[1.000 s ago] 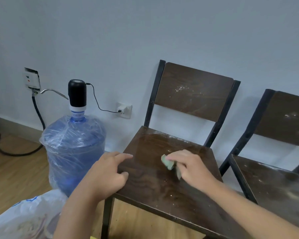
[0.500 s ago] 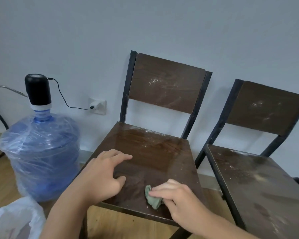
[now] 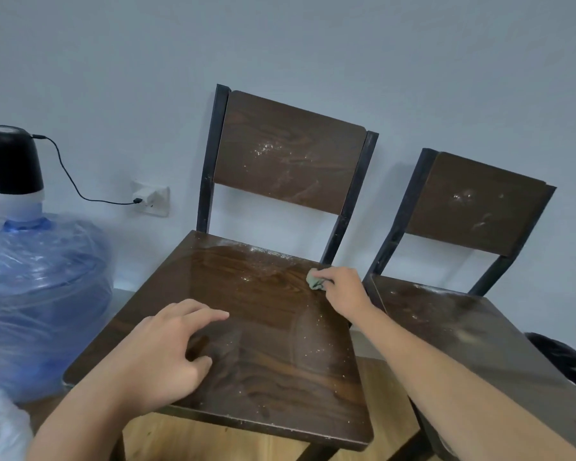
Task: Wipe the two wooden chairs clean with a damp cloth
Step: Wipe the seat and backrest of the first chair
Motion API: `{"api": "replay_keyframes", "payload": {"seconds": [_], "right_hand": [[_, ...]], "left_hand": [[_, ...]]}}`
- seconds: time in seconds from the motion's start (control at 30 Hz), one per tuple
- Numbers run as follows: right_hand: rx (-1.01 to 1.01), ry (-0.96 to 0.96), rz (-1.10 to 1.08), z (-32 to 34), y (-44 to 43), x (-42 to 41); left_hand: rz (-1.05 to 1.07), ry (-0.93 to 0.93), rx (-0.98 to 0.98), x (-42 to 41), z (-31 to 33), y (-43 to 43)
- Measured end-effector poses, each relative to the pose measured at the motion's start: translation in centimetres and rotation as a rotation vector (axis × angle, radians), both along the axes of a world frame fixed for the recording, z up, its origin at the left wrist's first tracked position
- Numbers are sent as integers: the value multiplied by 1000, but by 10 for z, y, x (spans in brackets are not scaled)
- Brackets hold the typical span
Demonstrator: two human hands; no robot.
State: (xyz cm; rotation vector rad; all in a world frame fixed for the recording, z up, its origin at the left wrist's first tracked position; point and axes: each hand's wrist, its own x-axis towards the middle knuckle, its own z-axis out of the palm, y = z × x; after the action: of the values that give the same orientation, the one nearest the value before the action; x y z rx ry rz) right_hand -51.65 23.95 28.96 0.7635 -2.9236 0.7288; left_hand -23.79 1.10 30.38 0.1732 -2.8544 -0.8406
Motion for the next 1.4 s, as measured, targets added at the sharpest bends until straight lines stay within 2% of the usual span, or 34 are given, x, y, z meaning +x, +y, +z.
{"api": "replay_keyframes", "payload": {"seconds": [0.2,0.33,0.4,0.47,0.6,0.73,0.87,1.03,1.13,1.2,1.27,1.4], "right_hand": [[39,25,403,0,69,141],[3,-32,530,22,105,193],[59,-134,470,42,110,191],[20,-178,345,58,103,166],[-88,-67,48,69,53,68],[-68,-69,-51,44,13,-11],[62,-88,6,23,8,6],[68,-55,182,19,57,104],[92,-141,371,29,84,181],[100,-231,417,41,93,200],[39,-208,345,51,86,181],[-123,-71,-9,48,34,74]], "left_hand": [[-22,27,23,-12,4,2],[-45,7,34,-17,3,6],[-55,7,39,-17,2,8],[-54,12,52,-16,1,8],[-48,6,53,-14,-3,4],[-26,11,64,-6,-4,-2],[-6,-8,80,-1,-5,-11],[2,-20,109,2,-3,-15],[2,-22,114,2,-2,-16],[-1,-27,126,3,-1,-16],[0,-29,138,6,0,-16],[16,-60,133,14,-2,-14]]}}
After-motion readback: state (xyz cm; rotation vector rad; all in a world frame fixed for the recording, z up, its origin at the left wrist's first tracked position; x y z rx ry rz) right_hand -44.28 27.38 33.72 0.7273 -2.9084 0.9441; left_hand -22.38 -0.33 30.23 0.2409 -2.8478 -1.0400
